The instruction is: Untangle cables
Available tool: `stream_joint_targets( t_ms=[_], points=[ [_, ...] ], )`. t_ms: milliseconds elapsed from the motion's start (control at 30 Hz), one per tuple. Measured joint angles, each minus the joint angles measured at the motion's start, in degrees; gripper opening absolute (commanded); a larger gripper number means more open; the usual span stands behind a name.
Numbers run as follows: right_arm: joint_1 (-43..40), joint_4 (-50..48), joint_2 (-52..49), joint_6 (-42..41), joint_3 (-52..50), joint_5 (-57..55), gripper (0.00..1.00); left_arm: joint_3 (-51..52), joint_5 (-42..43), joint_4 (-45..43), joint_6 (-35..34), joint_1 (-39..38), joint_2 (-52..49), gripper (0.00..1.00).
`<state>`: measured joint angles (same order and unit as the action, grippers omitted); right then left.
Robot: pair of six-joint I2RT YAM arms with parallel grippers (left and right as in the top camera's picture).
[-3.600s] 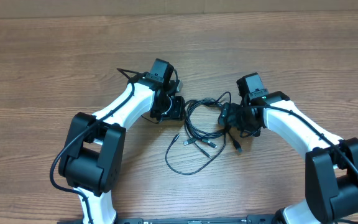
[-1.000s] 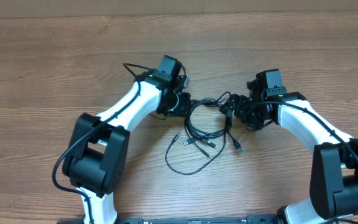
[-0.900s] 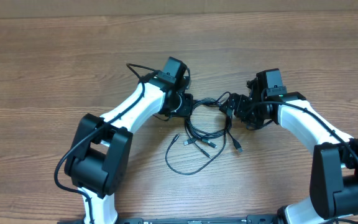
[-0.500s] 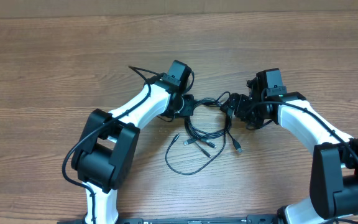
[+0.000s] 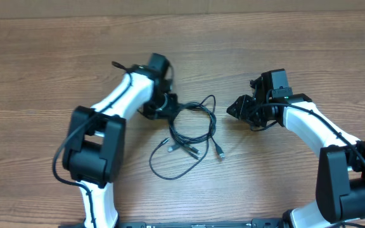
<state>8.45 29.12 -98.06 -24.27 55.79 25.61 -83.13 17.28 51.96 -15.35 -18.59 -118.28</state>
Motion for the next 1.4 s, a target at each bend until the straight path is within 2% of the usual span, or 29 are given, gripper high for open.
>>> stream_joint_targets(
  t_ms=[233, 367, 500, 633, 900, 1000, 1167, 1400],
  points=[
    [0.00, -2.58, 0.00, 1.33, 0.00, 7.45, 0.56, -2.08, 23.58, 1.86, 8.41, 8.28, -0.04, 0.04],
    [0.31, -1.95, 0.00, 3.34, 0.00, 8.79, 0.64, -2.10, 30.88, 1.64, 9.94, 9.46, -0.04, 0.04],
    [1.77, -1.86, 0.00, 5.03, 0.00, 8.09, 0.68, -2.10, 36.37, 0.02, 10.21, 8.59, -0.04, 0.04],
    [5.18, -1.90, 0.00, 5.70, 0.00, 2.56, 0.73, -2.10, 44.44, -3.48, 10.75, 7.69, -0.04, 0.04],
    [13.49, -5.53, 0.00, 3.91, 0.00, -14.60, 0.76, -2.10, 62.14, -6.71, 11.08, 7.32, -0.04, 0.04],
    [13.81, -8.17, 0.00, 2.89, 0.00, -19.32, 0.81, -2.10, 66.27, -6.78, 11.06, 7.32, -0.04, 0.04],
    [13.70, -15.91, -0.39, 2.16, -0.09, -22.67, 0.95, -2.10, 69.24, -6.80, 11.06, 7.32, -0.04, 0.04],
    [13.70, -23.58, -3.43, 2.21, -0.09, -20.33, 0.96, -2.12, 70.47, -7.06, 11.08, 7.32, -0.04, 0.04]
  ],
)
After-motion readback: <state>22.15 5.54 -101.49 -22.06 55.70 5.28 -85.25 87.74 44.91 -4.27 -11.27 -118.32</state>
